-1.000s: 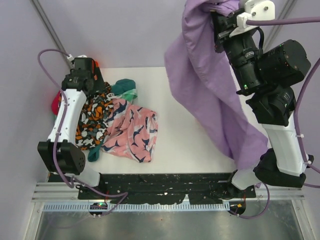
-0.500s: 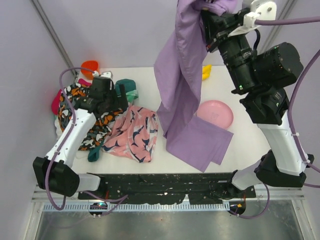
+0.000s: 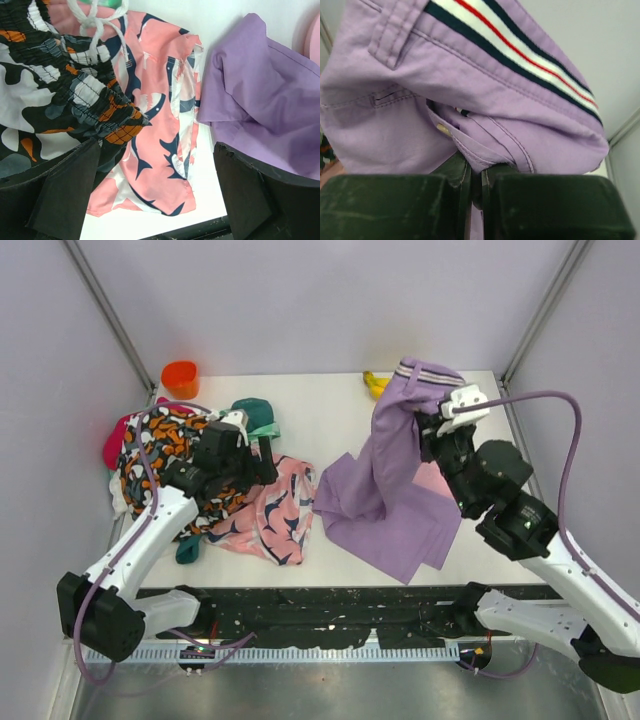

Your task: Pick out a specific cloth from the pile

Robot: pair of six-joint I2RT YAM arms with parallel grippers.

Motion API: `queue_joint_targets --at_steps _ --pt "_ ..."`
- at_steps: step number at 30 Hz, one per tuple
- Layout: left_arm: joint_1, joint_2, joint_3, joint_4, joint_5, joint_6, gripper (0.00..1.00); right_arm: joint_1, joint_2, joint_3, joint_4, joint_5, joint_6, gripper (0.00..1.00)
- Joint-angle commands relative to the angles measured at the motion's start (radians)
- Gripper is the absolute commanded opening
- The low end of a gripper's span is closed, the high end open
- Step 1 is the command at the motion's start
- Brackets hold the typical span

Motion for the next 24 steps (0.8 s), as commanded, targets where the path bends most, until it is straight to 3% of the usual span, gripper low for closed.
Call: queue_joint_targets --at_steps 1,6,9,11,13,17,20,24 --pt "-0.015 -0.021 0.005 0.047 -0.027 -0.024 1.0 -0.007 -0.089 -0.215 0.066 -0.021 0.22 0.05" --pt "-0.017 -0.012 0.003 0.05 -0.038 -0.043 1.0 -0.039 -0.008 -0.448 0.079 -0.07 0.455 0.05" --pt "-0.018 -0.01 0.007 0.027 -0.058 -0.041 1.0 -0.072 0.122 -0.516 -0.034 -0.058 0.641 0.05" --pt "-0.017 -0.021 -0.001 0.024 -0.078 -0.046 1.0 -0.109 0.193 -0.623 -0.037 -0.123 0.738 0.05" --pt "-0.017 -0.029 -0.01 0.034 -0.083 -0.049 0.99 -0.125 0.269 -0.701 0.067 -0.281 0.772 0.05" --pt "-0.018 -0.023 -0.007 0.041 -0.066 -0.052 1.0 -0.126 0.554 -0.683 0.104 -0.401 0.822 0.05" --pt "-0.017 -0.02 -0.001 0.028 -0.07 -0.05 1.0 -0.177 0.807 -0.591 0.011 -0.414 0.842 0.05" --pt "-0.017 -0.036 -0.001 0.007 -0.101 -0.043 1.0 -0.289 0.949 -0.517 -0.004 -0.403 0.823 0.05"
